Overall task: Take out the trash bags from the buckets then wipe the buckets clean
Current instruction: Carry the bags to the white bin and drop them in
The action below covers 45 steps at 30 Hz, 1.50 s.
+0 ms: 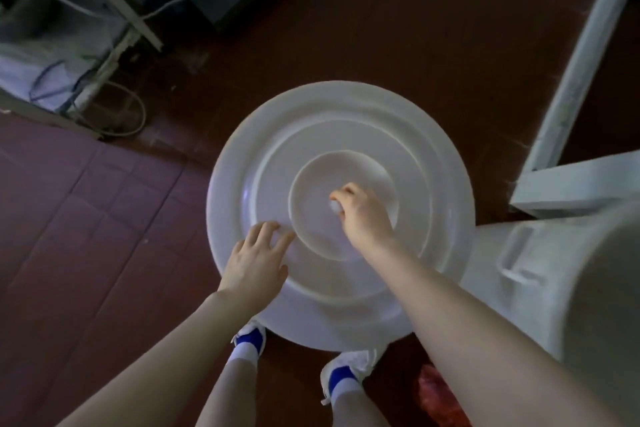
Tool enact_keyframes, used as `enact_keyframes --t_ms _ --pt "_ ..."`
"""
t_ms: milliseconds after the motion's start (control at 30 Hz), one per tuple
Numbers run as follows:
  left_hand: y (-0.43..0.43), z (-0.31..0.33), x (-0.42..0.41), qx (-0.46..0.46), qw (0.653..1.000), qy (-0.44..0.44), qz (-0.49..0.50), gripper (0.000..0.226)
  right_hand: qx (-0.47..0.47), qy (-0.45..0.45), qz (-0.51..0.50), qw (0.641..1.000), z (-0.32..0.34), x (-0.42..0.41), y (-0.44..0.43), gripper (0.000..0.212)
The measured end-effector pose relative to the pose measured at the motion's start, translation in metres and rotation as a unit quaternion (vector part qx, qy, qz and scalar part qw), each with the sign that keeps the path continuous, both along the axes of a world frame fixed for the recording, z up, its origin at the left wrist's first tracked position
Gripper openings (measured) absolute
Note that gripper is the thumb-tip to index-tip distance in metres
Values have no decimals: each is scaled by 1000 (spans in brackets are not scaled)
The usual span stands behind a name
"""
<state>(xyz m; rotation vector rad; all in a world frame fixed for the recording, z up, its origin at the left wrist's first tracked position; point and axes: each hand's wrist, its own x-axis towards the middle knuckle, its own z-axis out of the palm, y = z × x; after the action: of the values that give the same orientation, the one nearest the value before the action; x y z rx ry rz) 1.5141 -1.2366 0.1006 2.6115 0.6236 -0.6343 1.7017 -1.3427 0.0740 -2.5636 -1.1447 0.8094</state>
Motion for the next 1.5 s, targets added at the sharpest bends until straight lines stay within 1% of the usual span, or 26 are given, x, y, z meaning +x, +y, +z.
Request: enact_keyframes --t_ms 167,300,400,500,600,667,767,867,1000,1100,1200,1367,1500 --pt "25 -104 -5 -19 999 45 -19 58 -50 24 -23 998 -111 -8 16 29" --pt "36 -185 5 -42 996 65 -43 57 -68 28 -20 997 -198 -12 19 25" --pt "39 -242 16 -49 994 69 -69 57 -72 27 -40 996 -256 -13 16 25" --pt "39 -286 22 -38 991 80 -101 59 -79 26 -67 994 -299 -14 10 27" --pt "36 -302 21 -36 987 110 -108 61 -70 25 -119 990 -311 -16 0 27" --pt "31 -293 19 -40 985 122 -116 61 -56 29 -143 988 -300 -19 -10 28" --pt "22 -259 17 -47 981 121 -141 60 -43 33 -156 986 -262 -29 -30 28" --pt "10 -207 22 -47 978 107 -171 59 -38 52 -189 980 -205 -44 -55 33" --pt "-13 -131 32 -42 969 90 -228 52 -39 78 -237 968 -123 -76 -99 31" --pt "-39 -81 41 -29 957 66 -279 44 -8 75 -290 954 -70 -102 -138 32" --pt "-78 -45 49 -21 949 41 -311 41 22 64 -345 936 -33 -126 -182 31" --pt "-166 -10 38 -45 941 28 -334 40 -4 77 -409 909 4 -171 -268 32" --pt "-245 5 18 -61 923 14 -380 40 -6 97 -482 871 24 -209 -350 32"
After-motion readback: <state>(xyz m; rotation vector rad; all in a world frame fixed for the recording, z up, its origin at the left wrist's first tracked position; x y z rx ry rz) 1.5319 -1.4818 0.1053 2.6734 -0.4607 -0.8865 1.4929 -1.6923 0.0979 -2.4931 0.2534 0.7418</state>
